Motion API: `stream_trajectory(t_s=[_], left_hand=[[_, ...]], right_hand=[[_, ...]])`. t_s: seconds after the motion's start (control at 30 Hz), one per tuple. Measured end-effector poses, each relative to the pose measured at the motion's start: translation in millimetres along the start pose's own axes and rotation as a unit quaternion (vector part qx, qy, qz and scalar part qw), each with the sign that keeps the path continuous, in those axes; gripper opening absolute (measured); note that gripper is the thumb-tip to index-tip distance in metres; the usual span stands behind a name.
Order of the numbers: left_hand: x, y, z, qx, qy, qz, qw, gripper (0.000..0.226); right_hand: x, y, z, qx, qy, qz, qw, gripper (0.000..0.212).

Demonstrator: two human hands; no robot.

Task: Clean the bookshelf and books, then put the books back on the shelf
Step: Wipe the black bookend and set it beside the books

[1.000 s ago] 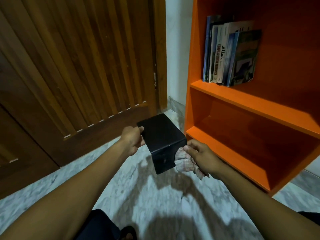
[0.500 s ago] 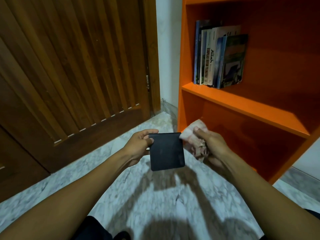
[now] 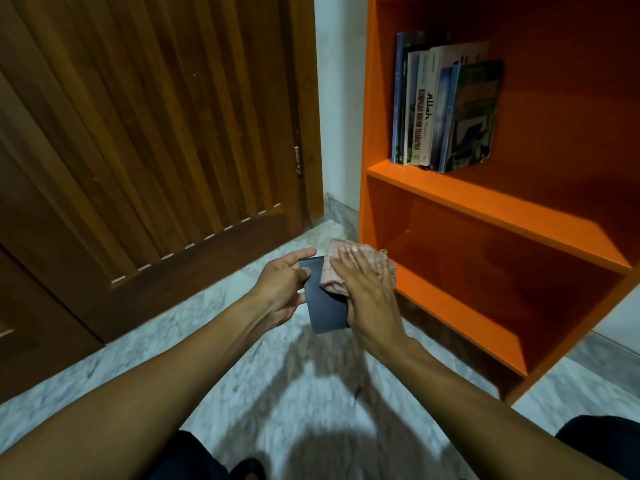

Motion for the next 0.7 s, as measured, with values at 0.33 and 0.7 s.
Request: stream_trajectory(t_s=[0.33, 0.7], left_hand=[[-1, -14, 27, 0.068, -0.047, -0.027, 0.996, 0.036], [-7, 3, -3, 0.117, 0.059, 0.037, 0.991, 0.031]], right_hand=[[-54, 3, -21, 0.07, 0.073, 0.105, 0.989, 0.052], [9, 10, 21, 0.234, -0.055, -0.118, 0.963, 0.04]])
Point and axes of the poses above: each hand's wrist, its own x-axis towards the middle knuckle, its own z-axis out of the back of the hand, y = z × x, the point moved 6 cm from there along x, towards the middle knuckle, and after that the axes turned 14 degrees about y, right-handed, at the moved point
